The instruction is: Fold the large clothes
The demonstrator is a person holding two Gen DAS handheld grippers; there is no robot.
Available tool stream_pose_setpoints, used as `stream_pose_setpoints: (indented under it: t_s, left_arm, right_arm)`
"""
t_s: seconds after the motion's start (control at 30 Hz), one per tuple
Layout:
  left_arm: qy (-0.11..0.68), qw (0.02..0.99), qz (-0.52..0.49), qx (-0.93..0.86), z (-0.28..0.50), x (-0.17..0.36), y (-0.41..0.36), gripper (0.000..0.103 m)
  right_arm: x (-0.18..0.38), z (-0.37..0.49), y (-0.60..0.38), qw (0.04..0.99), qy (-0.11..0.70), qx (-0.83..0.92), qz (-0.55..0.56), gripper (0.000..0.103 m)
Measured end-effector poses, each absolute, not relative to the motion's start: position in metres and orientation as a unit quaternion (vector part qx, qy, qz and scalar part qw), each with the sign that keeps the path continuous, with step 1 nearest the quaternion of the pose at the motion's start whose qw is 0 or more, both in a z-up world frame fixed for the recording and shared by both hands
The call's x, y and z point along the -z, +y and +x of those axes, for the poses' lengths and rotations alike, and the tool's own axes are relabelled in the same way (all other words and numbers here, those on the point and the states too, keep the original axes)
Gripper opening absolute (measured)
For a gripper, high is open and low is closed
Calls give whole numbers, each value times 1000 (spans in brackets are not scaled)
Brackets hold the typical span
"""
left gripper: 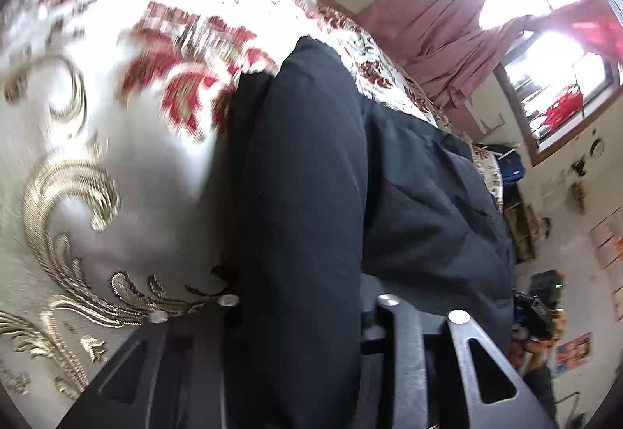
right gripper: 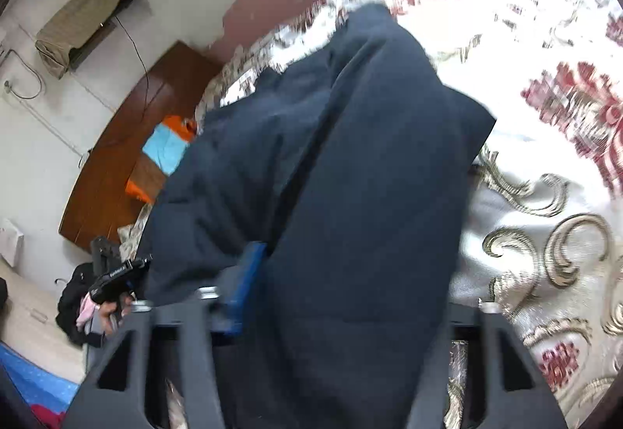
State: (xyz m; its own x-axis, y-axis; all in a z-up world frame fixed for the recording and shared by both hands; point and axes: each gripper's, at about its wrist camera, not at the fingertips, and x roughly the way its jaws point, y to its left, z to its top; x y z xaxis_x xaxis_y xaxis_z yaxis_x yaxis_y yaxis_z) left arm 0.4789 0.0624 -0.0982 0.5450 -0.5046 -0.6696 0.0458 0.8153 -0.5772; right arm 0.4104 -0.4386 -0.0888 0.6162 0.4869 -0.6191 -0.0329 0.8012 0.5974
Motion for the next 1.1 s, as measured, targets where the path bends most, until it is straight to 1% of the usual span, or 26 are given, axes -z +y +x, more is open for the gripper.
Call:
stream_pose_setpoints:
  t_s: [0.03, 0.07, 0.13, 0.3, 0.4, 0.47, 0.57, 0.7, 0.8, 0.83, 0.87, 0.9, 0.93, 0.97, 1.0, 1.03, 1.07, 1.1]
  left_arm:
    - [441, 849, -246, 155, 477, 90, 58, 22]
    - [432, 857, -239, 147, 474, 83, 54, 20]
    - [410, 873, -226, 140, 468, 66, 47, 17]
    - [360, 902, -188, 148, 448, 17, 32, 17]
    - [350, 907, -183, 146, 433, 1, 32, 17]
    - [346, 909, -180, 147, 424, -4, 30, 17]
    - [347, 911, -166, 149, 416, -4, 28, 17]
    - [374, 902, -170, 130, 415, 22, 28, 17]
    - [393, 898, -169, 102, 418, 35, 31, 19]
    - [400, 897, -163, 91, 419, 37, 32, 21]
    - [407, 896, -157, 78, 421, 39, 32, 25]
    - [415, 895, -150, 65, 421, 40, 32, 28]
    - [424, 893, -142, 50, 422, 42, 32, 33]
    - [430, 891, -139, 37, 422, 43, 32, 39]
    - [431, 892, -134, 22, 421, 44, 32, 44]
    - [428, 895, -124, -5, 418, 42, 31, 59]
    - [421, 900, -113, -27, 414, 39, 30, 73]
    - [405, 907, -101, -53, 410, 35, 29, 77]
  right_arm:
    - [80, 405, -437, 862, 399, -150, 275, 30]
    - [72, 401, -436, 868, 387, -151, 273, 27]
    - [47, 390, -432, 883, 358, -159, 260, 25]
    - [-11, 363, -417, 912, 317, -171, 197, 24]
    - [-31, 341, -423, 919, 302, -175, 183, 24]
    - [-37, 333, -430, 920, 296, -175, 189, 24]
    - [-32, 321, -437, 920, 299, -168, 190, 24]
    - [4, 330, -442, 912, 311, -149, 219, 26]
    - [26, 331, -450, 907, 318, -134, 242, 33]
    - [32, 332, -450, 905, 324, -125, 245, 39]
    - [36, 334, -447, 905, 330, -115, 245, 46]
    - [38, 337, -448, 904, 340, -100, 241, 50]
    - [43, 335, -445, 904, 347, -86, 234, 60]
    - [44, 337, -444, 904, 357, -69, 224, 67]
    - [47, 338, -441, 904, 363, -58, 216, 69]
    - [48, 337, -441, 905, 367, -49, 209, 76]
    - [48, 335, -442, 909, 364, -36, 199, 87]
    - [45, 332, -440, 915, 357, -20, 185, 90]
